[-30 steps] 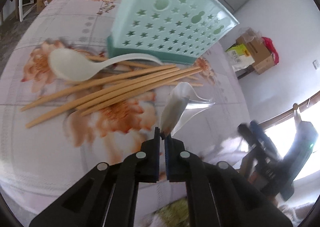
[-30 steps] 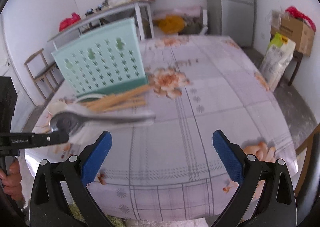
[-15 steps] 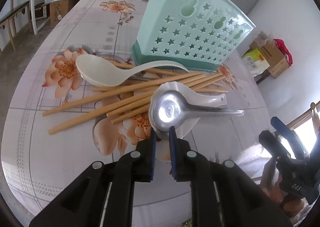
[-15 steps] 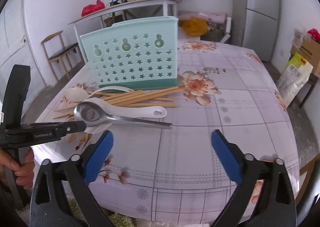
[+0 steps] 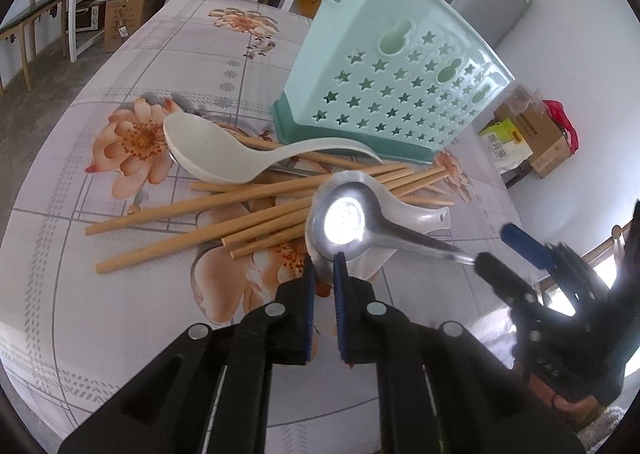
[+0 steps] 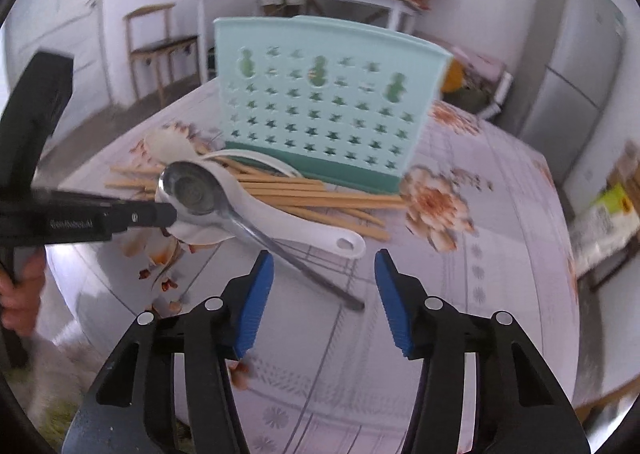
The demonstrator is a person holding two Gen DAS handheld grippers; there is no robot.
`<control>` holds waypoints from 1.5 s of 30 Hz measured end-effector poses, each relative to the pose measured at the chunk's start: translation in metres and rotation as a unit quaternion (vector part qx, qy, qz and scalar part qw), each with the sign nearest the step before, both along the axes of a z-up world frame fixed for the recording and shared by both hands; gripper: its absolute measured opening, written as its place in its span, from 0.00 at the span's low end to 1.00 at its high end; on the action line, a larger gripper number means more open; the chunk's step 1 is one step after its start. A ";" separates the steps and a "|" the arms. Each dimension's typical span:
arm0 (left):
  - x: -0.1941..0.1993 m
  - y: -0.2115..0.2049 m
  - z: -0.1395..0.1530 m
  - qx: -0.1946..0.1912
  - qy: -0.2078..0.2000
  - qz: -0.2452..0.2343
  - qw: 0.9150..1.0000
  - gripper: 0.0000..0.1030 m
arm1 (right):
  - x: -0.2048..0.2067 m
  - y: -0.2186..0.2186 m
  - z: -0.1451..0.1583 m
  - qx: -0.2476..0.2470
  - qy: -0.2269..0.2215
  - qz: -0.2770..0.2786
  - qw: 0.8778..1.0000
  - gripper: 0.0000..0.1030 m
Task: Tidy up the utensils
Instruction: 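Grasp the silver spoon handle with the right tool while the left tool holds the white spoon, then lift the white spoon with the left tool while the right tool lifts the silver spoon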
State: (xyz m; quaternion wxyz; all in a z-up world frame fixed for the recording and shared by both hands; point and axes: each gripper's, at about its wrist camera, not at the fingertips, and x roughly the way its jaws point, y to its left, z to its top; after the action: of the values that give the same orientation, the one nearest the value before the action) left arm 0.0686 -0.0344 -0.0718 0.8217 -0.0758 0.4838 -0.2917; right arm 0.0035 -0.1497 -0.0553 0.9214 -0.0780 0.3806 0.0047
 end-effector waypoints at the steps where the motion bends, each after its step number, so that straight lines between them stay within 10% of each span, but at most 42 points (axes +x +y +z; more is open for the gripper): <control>1: 0.000 0.000 0.001 0.001 -0.003 -0.002 1.000 0.07 | 0.005 0.004 -0.004 -0.011 0.008 0.018 1.000 0.48; 7: 0.000 -0.002 0.001 0.003 -0.003 -0.003 1.000 0.06 | 0.022 0.017 -0.021 -0.038 0.045 0.078 0.995 0.47; 19: 0.000 -0.001 0.000 0.009 -0.001 0.000 1.000 0.06 | 0.019 0.014 -0.023 -0.033 0.064 0.070 0.995 0.13; 29: -0.016 0.008 0.005 0.014 0.036 -0.019 0.999 0.04 | -0.006 -0.036 -0.015 0.032 0.101 -0.004 0.994 0.08; 35: -0.019 0.020 0.003 -0.003 0.069 -0.014 0.997 0.05 | -0.004 -0.089 -0.022 0.167 0.145 -0.087 0.971 0.07; 45: -0.011 0.033 -0.002 -0.033 0.095 0.000 0.995 0.15 | 0.002 -0.115 -0.008 0.216 0.119 -0.104 0.964 0.47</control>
State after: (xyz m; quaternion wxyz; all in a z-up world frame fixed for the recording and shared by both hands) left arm 0.0571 -0.0019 -0.0734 0.7693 -0.1303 0.5494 -0.2988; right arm 0.0052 -0.2648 -0.0636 0.8599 0.1636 0.4836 0.0004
